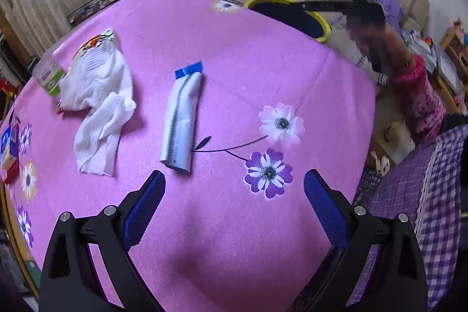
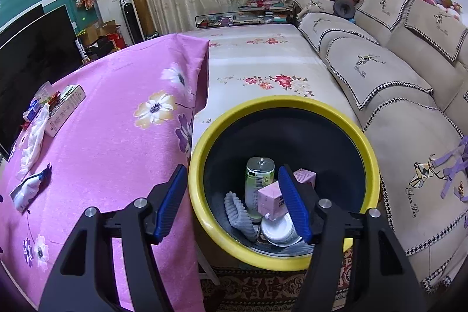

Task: Collect trash
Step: 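Grasp the white-and-blue tube with the left gripper, then carry the tube over the bin and drop it in with the left gripper, then move the right gripper back to the table and grasp the white tissue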

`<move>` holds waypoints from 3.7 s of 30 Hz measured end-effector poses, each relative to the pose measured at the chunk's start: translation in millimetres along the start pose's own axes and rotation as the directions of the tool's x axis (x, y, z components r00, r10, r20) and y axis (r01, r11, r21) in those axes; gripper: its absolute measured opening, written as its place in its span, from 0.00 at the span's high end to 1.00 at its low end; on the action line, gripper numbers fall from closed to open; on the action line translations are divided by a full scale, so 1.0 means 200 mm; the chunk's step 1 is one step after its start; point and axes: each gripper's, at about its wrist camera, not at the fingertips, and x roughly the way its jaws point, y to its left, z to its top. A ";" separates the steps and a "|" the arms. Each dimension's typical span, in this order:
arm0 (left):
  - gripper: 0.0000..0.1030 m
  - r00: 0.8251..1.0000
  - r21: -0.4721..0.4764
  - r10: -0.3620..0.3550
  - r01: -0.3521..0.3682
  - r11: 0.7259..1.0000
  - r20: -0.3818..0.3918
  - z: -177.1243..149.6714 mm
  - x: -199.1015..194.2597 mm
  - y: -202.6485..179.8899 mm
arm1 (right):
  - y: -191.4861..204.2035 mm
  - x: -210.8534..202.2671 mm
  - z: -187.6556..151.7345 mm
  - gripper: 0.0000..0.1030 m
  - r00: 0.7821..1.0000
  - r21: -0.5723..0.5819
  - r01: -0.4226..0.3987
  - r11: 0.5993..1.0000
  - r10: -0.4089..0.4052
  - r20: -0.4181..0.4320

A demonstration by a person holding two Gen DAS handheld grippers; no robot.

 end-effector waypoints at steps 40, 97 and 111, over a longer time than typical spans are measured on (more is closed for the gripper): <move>0.78 0.997 -0.026 0.018 -0.016 1.000 0.075 0.53 0.29 -0.09 | -0.19 -0.21 -0.08 0.40 0.995 0.099 0.009 0.995 -0.018 0.094; 0.05 0.758 -0.441 0.515 -0.334 0.833 0.400 0.11 -0.36 -0.23 | 0.12 -0.35 -0.12 0.39 0.987 0.028 -0.118 0.993 0.114 0.110; 0.05 0.662 -0.584 0.690 -0.448 0.677 0.293 -0.54 -0.57 0.05 | 1.27 -0.22 0.04 0.36 0.946 -0.285 -0.301 0.910 0.324 0.034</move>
